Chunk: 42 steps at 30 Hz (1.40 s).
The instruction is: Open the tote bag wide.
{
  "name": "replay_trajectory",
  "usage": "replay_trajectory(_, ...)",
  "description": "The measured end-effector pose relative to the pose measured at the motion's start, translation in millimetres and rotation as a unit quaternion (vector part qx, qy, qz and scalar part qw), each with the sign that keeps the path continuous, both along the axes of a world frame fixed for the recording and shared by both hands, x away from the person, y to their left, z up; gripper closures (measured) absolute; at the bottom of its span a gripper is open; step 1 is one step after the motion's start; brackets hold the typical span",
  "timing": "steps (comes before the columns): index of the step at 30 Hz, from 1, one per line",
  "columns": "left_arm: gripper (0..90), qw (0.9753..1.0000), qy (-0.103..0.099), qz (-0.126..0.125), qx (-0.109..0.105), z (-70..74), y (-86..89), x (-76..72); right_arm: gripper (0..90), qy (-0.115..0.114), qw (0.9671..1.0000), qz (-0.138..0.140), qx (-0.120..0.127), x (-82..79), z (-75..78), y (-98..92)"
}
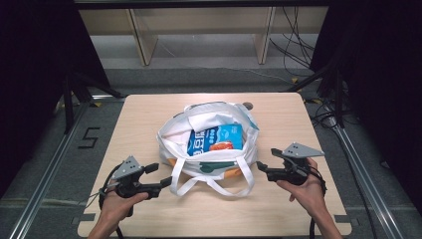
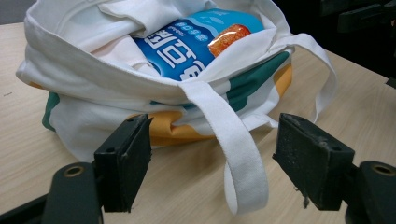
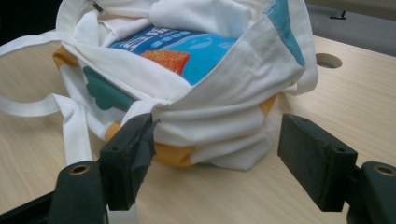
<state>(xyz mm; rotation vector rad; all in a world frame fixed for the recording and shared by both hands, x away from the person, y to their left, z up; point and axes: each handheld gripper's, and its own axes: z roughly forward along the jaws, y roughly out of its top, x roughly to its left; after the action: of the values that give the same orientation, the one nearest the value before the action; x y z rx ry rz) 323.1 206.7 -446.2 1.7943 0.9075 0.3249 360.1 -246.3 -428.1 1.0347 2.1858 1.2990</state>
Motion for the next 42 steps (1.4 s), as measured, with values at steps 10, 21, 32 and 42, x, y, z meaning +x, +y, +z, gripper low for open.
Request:
replay_trajectory(10, 25.4, 0.9999, 0.000, -0.001, 0.011, -7.8, -0.4, -9.7, 28.1, 0.006, 1.0000, 0.007, -0.002, -11.7, -6.1, 0.1)
replay_trajectory(21, 22.2, 0.9998, -0.003, -0.009, 0.017, -17.1, -1.1, -16.6, 27.0, 0.009, 0.9998, 0.017, -0.005, -25.2, -14.7, -0.6)
replay_trajectory(32, 21.6, 0.9997, -0.004, -0.011, 0.023, -27.7, 1.0, -30.0, 24.1, 0.009, 0.9996, 0.027, 0.002, -42.9, -26.0, -3.7)
replay_trajectory(42, 21.1, 0.9992, -0.002, -0.021, 0.034, -34.2, 0.1, -40.0, 18.2, 0.012, 0.9995, 0.024, -0.015, -62.3, -38.8, -4.5)
